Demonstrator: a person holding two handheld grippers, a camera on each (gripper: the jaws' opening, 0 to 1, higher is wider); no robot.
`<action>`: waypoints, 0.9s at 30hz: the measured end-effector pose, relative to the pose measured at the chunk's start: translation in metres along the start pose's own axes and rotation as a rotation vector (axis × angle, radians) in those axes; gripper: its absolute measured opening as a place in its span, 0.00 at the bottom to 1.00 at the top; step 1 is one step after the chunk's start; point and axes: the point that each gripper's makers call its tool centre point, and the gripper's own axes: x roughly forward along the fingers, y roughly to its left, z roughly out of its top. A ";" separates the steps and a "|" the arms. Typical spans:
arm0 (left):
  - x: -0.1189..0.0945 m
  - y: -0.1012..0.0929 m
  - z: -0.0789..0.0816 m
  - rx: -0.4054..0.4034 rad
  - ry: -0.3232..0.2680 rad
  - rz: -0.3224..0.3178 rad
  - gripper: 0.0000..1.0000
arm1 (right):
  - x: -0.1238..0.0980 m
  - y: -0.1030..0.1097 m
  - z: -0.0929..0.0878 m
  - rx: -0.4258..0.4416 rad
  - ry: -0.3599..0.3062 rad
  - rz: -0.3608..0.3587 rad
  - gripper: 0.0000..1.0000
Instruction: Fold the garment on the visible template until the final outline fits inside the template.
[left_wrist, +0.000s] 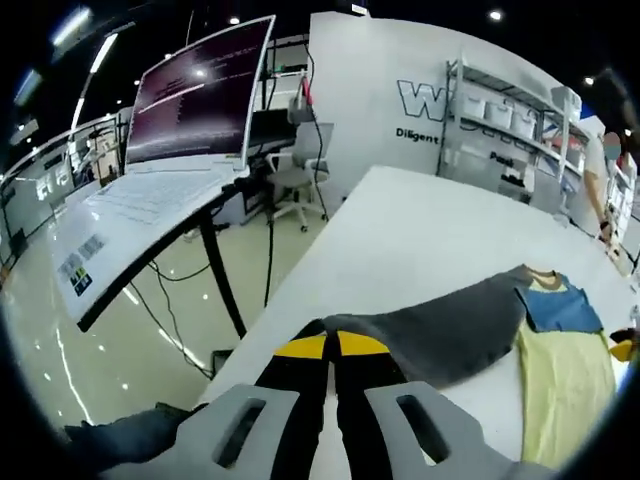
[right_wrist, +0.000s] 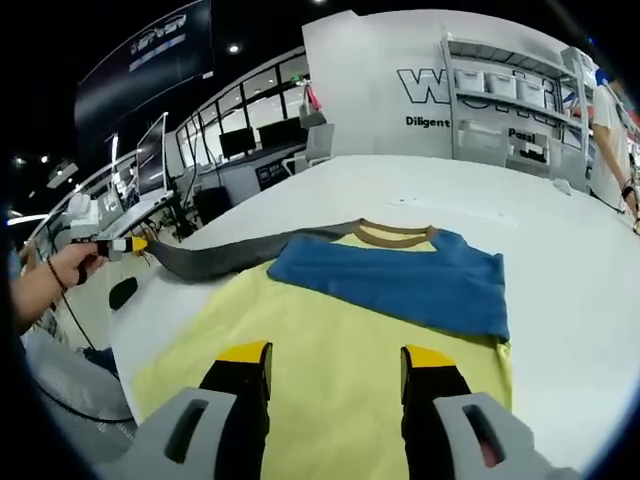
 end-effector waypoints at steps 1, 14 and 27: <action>0.000 -0.001 0.005 -0.011 -0.016 -0.004 0.00 | -0.001 0.001 0.001 -0.007 -0.004 -0.002 0.49; 0.013 -0.006 0.067 -0.003 -0.144 -0.022 0.00 | -0.003 0.006 -0.009 -0.003 0.017 0.020 0.49; 0.008 -0.045 0.100 -0.074 -0.248 -0.136 0.00 | -0.009 0.004 -0.010 -0.003 0.013 0.004 0.56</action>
